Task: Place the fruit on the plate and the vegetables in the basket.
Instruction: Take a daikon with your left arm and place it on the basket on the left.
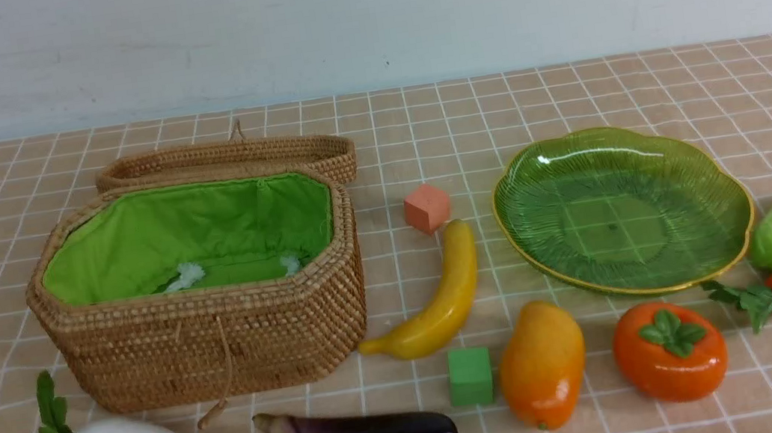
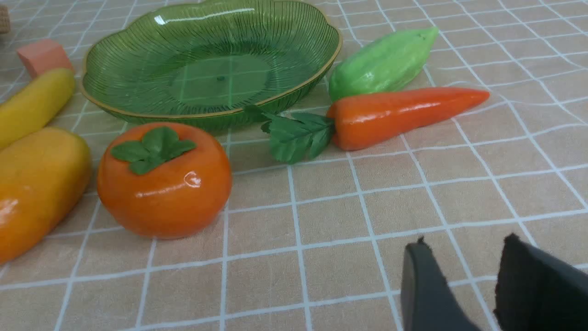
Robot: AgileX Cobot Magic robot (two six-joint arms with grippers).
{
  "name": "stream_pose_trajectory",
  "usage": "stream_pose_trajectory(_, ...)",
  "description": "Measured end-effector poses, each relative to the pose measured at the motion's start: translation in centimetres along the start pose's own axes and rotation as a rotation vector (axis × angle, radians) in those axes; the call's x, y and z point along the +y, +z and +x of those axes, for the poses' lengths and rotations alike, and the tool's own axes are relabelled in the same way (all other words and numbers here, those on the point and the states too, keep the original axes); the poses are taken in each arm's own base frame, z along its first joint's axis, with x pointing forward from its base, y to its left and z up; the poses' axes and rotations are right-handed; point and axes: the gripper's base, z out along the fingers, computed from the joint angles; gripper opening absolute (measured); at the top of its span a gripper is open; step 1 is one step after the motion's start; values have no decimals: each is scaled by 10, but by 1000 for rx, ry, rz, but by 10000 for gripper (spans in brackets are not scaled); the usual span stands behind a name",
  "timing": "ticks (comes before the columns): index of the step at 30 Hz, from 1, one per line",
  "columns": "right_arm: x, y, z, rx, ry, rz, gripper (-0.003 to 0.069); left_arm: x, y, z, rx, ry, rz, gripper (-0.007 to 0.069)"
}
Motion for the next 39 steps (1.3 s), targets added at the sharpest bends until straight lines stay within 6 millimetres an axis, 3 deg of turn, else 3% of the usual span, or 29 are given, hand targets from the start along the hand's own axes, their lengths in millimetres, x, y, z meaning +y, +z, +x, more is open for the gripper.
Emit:
stream_pose_trajectory(27, 0, 0, 0, 0, 0, 0, 244, -1, 0, -2, -27, -8, 8, 239)
stream_pose_trajectory(32, 0, 0, 0, 0, 0, 0, 244, -8, -2, -19, -185, -420, 131, 239)
stream_pose_trajectory(39, 0, 0, 0, 0, 0, 0, 244, -7, -7, -35, -353, -717, 214, 237)
